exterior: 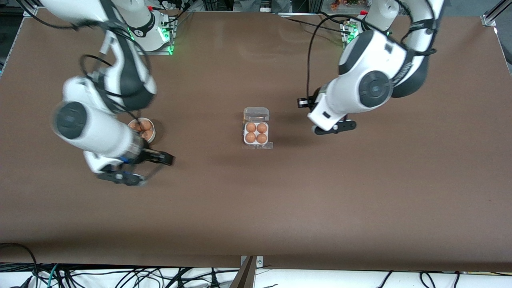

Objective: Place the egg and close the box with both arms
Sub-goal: 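Withdraw the right gripper to rest while the left gripper moves toward the box, then lower the left gripper beside the open lid of the egg box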

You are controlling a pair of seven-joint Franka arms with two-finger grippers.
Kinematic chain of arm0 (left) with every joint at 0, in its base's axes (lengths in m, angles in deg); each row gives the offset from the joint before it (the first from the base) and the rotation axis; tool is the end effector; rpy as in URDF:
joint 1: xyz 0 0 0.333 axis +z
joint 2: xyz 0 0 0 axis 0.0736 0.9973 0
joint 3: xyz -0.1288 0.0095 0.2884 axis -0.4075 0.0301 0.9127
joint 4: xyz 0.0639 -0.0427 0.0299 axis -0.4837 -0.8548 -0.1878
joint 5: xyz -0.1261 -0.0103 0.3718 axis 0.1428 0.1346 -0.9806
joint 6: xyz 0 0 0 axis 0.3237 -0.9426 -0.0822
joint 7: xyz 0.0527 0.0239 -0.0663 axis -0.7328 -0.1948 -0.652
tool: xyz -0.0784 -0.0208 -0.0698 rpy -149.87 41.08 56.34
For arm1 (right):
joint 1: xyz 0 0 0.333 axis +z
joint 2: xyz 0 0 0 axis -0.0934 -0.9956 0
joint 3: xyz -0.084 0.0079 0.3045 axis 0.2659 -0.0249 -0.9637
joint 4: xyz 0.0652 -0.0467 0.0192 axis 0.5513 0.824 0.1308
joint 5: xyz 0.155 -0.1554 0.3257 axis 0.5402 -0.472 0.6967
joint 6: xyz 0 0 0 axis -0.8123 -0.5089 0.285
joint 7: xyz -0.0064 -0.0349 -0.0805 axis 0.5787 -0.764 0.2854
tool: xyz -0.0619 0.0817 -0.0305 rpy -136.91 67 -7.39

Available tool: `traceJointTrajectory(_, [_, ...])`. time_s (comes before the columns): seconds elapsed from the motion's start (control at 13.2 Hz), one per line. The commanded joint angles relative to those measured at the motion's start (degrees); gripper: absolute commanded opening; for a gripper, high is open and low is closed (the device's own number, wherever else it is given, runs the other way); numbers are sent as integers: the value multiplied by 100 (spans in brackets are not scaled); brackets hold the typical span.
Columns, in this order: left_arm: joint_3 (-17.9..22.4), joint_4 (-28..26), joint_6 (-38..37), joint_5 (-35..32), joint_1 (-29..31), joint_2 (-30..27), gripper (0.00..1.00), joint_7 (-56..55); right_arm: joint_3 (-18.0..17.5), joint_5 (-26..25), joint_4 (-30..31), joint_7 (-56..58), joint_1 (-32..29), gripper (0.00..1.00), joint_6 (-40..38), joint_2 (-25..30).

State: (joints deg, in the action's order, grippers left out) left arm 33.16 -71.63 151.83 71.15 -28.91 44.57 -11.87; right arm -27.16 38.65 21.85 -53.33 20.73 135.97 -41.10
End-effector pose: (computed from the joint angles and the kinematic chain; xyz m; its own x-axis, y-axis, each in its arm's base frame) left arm 0.5373 -0.3307 0.4216 0.8776 0.1781 -0.4450 0.2409 -0.9665 0.0882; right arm 0.6703 0.1684 0.4468 0.9907 -0.1349 -0.0173 -0.1357 -0.9889 -0.0607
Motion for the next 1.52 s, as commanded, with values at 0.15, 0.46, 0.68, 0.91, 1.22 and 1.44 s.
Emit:
traceJointTrajectory(0.15, [79, 709, -36, 374, -509, 704, 17, -809, 151, -157, 1168, 940, -755, 100, -670, 1820])
traceJointTrajectory(0.46, [79, 789, -28, 515, -931, 1108, 17, -1021, 267, -166, 1132, 940, -1036, 100, -1569, 2454])
traceJointTrajectory(0.68, [79, 798, -19, 691, -1116, 1372, 17, -1021, 249, -236, 1097, 1036, -1246, 100, -1668, 2561])
traceJointTrajectory(0.91, [79, 877, -19, 700, -1362, 1557, 18, -1091, 223, -254, 1105, 1037, -1265, 100, -1501, 2526])
traceJointTrajectory(1.22, [79, 1122, 8, 700, -1503, 1935, 21, -1144, 214, -517, 1114, 1063, -1212, 100, -1096, 2464])
traceJointTrajectory(1.44, [79, 1167, 165, 700, -1512, 2015, 21, -1153, 214, -500, 1114, 1072, -1195, 100, -1087, 2420])
